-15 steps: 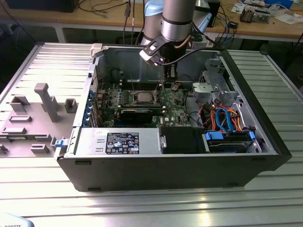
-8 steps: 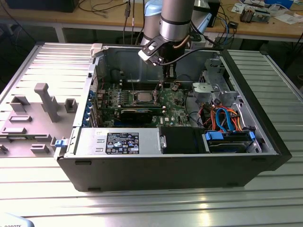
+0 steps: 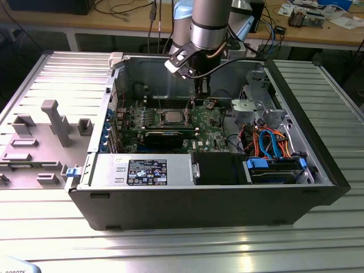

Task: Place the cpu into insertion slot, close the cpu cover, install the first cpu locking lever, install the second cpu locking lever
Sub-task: 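Close the cpu cover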

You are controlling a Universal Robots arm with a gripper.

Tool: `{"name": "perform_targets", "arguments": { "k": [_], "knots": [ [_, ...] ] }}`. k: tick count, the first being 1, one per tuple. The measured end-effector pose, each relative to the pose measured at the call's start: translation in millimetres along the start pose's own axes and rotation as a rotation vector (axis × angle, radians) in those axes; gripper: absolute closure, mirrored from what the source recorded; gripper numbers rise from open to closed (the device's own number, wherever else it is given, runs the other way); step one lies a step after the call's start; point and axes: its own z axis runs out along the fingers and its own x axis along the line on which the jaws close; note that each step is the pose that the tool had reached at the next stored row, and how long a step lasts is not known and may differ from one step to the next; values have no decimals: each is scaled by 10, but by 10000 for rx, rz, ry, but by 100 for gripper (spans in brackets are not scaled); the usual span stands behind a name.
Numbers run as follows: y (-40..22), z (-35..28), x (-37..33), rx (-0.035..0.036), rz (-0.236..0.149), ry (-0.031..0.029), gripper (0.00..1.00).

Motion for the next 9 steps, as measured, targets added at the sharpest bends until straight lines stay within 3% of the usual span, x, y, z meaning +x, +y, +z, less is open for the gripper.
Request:
{"name": "perform_targets", "arguments": {
  "k": [9],
  "knots": [
    [-23,-1,-1,0,0,0,89]
  ]
}}
